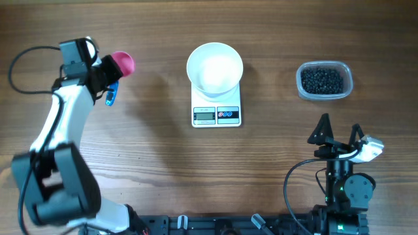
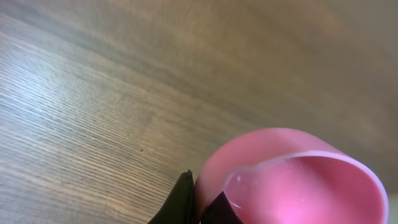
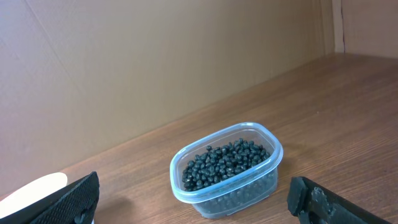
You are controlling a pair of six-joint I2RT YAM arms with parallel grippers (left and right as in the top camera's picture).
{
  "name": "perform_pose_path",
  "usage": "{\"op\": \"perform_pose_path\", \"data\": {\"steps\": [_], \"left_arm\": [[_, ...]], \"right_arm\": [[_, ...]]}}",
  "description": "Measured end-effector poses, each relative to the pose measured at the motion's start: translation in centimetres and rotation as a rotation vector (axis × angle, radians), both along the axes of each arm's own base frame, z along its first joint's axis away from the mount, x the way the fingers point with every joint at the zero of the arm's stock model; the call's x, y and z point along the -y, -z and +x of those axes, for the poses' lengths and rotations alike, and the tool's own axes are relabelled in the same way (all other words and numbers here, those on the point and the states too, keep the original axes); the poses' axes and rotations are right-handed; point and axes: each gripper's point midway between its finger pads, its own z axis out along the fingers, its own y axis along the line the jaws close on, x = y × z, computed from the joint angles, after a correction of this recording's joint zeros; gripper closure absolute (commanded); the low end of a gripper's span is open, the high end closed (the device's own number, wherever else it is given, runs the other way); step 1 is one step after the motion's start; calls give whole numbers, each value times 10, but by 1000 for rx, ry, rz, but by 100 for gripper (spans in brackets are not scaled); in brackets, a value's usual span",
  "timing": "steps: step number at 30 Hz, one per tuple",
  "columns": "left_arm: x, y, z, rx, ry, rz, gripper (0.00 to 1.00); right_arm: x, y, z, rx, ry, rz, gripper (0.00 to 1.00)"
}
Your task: Scoop item into bowl and weigh 150g on scale
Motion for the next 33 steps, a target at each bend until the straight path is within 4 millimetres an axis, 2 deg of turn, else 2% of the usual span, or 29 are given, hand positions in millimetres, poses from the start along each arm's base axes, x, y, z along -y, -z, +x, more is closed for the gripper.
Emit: {"op": "perform_pose_path", "data": {"steps": [3, 12, 18, 21, 26, 28, 33], "left_arm": [[3, -35, -13, 40, -46, -31, 96], [18, -78, -85, -45, -157, -141, 96], [27, -109, -127, -33, -248, -216, 96], [32, -109, -153, -93, -342, -289, 96], [42, -102, -178, -186, -407, -366, 96], [46, -99, -185, -224, -414, -387, 96], [52, -99, -186, -236, -402, -417, 96]], "right_arm": [[0, 0, 0, 0, 0, 0, 0], [0, 0, 0, 0, 0, 0, 0], [0, 0, 0, 0, -2, 0, 0], [0, 0, 0, 0, -2, 0, 0], [0, 0, 0, 0, -2, 0, 0], [0, 0, 0, 0, -2, 0, 0], [-1, 0, 0, 0, -2, 0, 0]]}}
